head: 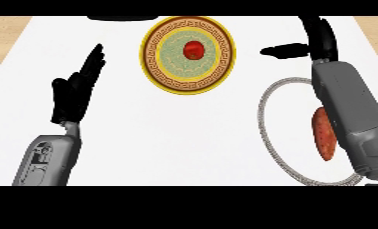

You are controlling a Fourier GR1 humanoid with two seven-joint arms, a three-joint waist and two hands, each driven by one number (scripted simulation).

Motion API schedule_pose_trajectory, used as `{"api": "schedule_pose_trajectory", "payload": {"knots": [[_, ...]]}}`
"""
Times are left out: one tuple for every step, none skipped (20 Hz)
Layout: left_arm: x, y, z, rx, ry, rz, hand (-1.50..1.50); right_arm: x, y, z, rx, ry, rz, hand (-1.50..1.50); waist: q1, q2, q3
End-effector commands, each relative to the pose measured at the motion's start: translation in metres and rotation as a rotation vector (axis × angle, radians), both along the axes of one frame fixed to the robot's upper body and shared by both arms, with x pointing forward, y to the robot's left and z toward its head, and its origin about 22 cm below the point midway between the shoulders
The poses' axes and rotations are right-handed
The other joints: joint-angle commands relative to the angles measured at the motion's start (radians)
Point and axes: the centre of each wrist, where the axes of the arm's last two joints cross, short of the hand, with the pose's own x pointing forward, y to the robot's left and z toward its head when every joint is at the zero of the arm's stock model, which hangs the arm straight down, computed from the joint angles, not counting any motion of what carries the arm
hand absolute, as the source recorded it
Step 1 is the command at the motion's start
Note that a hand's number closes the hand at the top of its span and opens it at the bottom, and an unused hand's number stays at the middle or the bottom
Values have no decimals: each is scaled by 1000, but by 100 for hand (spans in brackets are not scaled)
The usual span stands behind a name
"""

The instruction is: Pick the tomato from the placemat and place it in the plate

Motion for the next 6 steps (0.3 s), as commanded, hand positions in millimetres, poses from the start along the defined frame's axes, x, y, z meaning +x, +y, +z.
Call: {"api": "schedule_pose_trajectory", "payload": {"knots": [[-19, -2, -8, -7, -19, -14, 0, -10, -37, -8, 19, -3, 0, -150, 9, 2, 0], [-6, 2, -4, 11, -19, -6, 0, -8, -57, 5, 28, -13, -22, -150, 14, 6, 1], [-7, 11, 3, 5, -8, -12, 0, -12, -39, -12, 29, -18, -4, -150, 7, 2, 0], [-3, -8, -4, -6, 0, -7, 0, -13, -37, -19, 23, -5, 2, -150, 7, 3, 0], [-8, 9, -18, 8, -13, 1, 0, -3, -48, 11, 34, 1, 1, -150, 8, 3, 0], [-12, 0, 4, -2, -2, 0, 0, -6, -55, 6, 20, -4, -10, -150, 14, 3, 0]]}}
